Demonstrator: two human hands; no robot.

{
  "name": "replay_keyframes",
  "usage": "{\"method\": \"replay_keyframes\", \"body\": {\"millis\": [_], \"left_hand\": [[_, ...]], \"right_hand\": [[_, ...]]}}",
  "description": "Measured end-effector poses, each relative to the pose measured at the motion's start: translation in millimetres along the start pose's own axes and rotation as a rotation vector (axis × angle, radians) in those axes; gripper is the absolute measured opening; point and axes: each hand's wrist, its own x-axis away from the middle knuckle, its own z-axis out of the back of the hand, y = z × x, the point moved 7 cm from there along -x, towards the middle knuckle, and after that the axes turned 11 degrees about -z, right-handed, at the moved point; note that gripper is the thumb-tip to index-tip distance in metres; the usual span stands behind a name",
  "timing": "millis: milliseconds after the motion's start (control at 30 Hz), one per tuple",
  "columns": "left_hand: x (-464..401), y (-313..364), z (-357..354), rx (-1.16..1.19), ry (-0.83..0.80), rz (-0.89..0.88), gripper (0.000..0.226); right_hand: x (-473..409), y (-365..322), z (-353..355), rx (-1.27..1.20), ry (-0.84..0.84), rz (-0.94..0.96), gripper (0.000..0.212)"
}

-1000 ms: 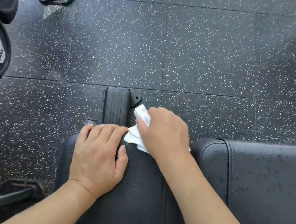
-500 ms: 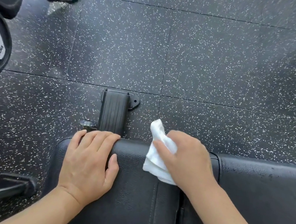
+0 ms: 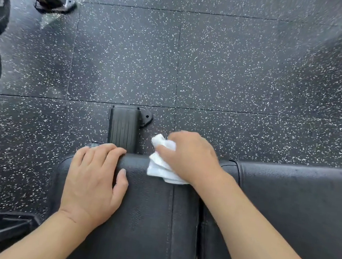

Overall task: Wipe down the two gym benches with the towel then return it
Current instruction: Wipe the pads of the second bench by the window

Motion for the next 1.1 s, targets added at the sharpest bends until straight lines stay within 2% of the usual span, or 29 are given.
{"method": "replay_keyframes", "body": {"millis": [100,200,300,433,533,600,667,767,867,967,1100], "left_hand": [[5,-5,5,-0.015,-0.055,0.148,0.060],[23,-18,11,0.055,-0.049,0.274,0.066],[58,-38,8,0.147,-0.034,0.315,0.075],[106,-54,-5,0.452,0.097,0.533,0.085],[112,-54,-9,0.455,0.144,0.575,0.083],[112,-56,-12,0.455,0.134,0.582,0.083],[114,-57,-11,0.490,0.156,0.572,0.083],[116,-58,-12,0.497,0.182,0.569,0.083],[116,-59,-13,0.500,0.212,0.547,0.082],[116,-61,-13,0.512,0.231,0.563,0.081],[120,-66,-16,0.566,0.256,0.630,0.078]], "right_hand": [[8,27,10,-0.018,0.002,-0.058,0.052],[13,9,9,-0.005,0.023,-0.071,0.054],[12,-52,-10,0.108,0.009,0.041,0.050],[3,-153,-55,0.122,-0.074,0.166,0.040],[-5,-196,-79,0.133,-0.147,0.220,0.033],[-1,-192,-78,0.095,-0.149,0.227,0.037],[1,-158,-59,0.091,-0.100,0.178,0.049],[2,-66,-17,0.168,-0.082,-0.025,0.055],[15,-16,13,0.051,-0.038,-0.148,0.063],[19,-36,6,0.120,0.008,-0.114,0.063],[12,-127,-38,0.145,0.039,0.057,0.055]]}}
